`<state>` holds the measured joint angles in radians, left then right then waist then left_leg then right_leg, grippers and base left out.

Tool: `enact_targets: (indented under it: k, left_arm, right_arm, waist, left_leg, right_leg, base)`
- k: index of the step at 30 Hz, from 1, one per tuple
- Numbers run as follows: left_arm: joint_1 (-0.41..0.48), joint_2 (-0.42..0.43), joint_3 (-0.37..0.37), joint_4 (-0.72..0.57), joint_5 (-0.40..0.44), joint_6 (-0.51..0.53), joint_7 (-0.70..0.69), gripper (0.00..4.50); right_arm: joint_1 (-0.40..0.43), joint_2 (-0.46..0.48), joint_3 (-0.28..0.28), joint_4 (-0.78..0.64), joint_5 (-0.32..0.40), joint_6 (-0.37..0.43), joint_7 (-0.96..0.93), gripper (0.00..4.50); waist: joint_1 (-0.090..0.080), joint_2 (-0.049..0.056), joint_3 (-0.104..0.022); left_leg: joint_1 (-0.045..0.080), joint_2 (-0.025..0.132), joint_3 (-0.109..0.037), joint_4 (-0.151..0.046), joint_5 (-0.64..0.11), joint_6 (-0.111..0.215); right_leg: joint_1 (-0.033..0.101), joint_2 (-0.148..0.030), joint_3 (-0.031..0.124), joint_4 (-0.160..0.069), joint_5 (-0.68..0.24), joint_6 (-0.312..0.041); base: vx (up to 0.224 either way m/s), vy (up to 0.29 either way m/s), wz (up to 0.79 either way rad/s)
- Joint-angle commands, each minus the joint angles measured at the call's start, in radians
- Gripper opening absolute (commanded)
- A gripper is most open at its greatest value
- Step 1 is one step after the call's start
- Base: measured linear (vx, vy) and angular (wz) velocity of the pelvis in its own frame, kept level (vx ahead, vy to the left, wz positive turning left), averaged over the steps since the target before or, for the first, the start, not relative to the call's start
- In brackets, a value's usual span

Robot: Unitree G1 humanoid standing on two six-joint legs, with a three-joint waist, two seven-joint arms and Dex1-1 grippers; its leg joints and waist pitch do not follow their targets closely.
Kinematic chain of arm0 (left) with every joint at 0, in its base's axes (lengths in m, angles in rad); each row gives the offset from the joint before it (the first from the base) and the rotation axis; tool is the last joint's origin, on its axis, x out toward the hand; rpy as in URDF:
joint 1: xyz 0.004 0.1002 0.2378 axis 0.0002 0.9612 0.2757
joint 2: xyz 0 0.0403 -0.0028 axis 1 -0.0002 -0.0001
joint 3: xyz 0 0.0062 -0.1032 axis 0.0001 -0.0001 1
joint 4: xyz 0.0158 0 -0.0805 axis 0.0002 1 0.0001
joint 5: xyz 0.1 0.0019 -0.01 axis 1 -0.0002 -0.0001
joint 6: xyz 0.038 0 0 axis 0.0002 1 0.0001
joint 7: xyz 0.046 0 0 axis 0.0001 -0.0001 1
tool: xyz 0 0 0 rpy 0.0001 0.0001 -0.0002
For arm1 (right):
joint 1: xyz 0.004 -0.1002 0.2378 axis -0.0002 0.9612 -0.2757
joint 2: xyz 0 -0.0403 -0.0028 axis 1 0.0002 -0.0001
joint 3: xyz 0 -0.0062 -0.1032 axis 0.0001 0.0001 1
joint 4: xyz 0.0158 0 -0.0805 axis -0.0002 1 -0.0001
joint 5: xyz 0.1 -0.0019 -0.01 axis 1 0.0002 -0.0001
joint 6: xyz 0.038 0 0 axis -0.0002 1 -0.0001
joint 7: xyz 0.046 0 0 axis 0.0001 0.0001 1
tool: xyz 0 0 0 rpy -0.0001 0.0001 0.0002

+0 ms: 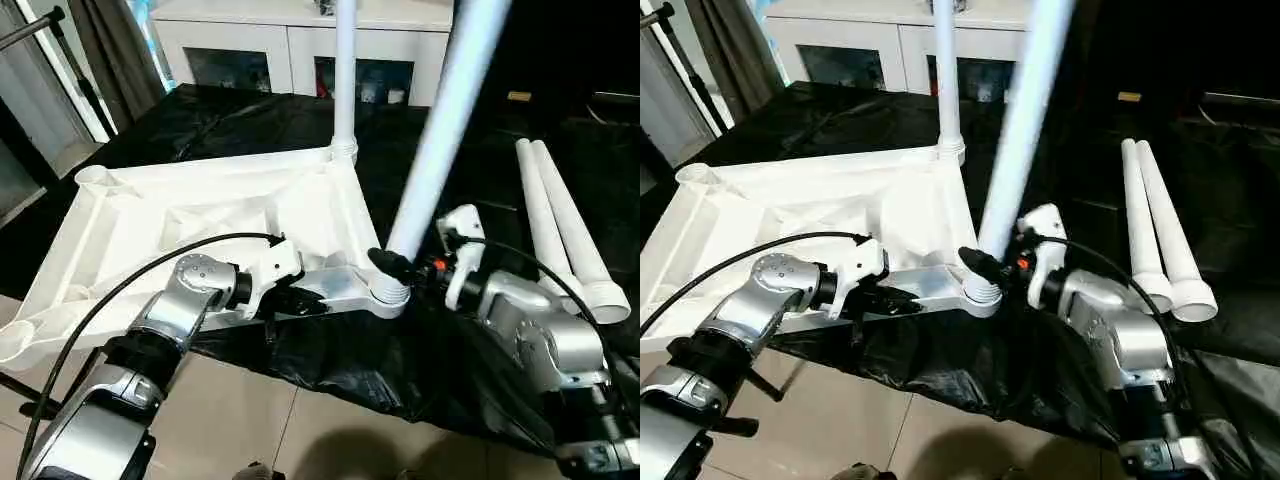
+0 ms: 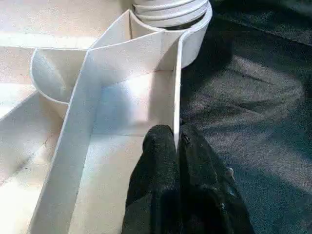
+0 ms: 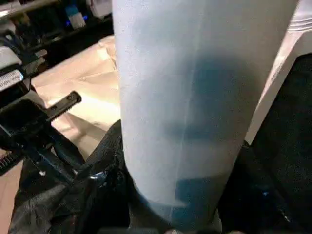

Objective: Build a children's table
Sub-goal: Insert table leg to table base

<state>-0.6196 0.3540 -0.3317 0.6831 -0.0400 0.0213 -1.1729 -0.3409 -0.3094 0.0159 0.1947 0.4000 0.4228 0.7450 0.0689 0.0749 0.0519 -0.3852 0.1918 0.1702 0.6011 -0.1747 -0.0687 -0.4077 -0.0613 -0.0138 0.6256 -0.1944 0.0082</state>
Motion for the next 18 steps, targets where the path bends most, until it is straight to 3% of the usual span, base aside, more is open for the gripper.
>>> enact_targets:
  k: [1, 12, 18]
  left_arm:
    - [0.004, -0.001, 0.048, -0.011, -0.024, -0.001, 0.027, 0.00]
    - [-0.009, -0.014, 0.057, 0.019, -0.012, -0.015, 0.051, 0.00]
    - [-0.015, -0.016, 0.052, 0.028, -0.003, -0.019, 0.050, 0.00]
  right_arm:
    - [0.048, 0.000, 0.003, 0.043, -0.022, -0.006, 0.000, 1.90]
    - [0.154, 0.022, 0.037, 0.062, -0.102, -0.194, -0.013, 1.90]
    - [0.149, 0.009, 0.082, 0.071, -0.154, -0.222, -0.025, 1.90]
  waist:
    - [0.008, -0.015, -0.069]
    - [0.012, -0.010, -0.067]
    - [0.010, -0.007, -0.066]
  left_leg:
    - [0.012, 0.022, -0.004, -0.068, -0.204, 0.018]
    - [0.012, 0.022, -0.006, -0.073, -0.245, 0.011]
    - [0.014, 0.022, -0.009, -0.079, -0.273, 0.009]
  right_leg:
    - [0.050, -0.062, 0.025, -0.080, -0.163, -0.232]
    - [0.046, -0.063, 0.026, -0.088, -0.221, -0.213]
    - [0.045, -0.062, 0.024, -0.092, -0.251, -0.204]
  base:
    - [0.000, 0.000, 0.00]
    - [0.000, 0.000, 0.00]
    - [0.000, 0.000, 0.00]
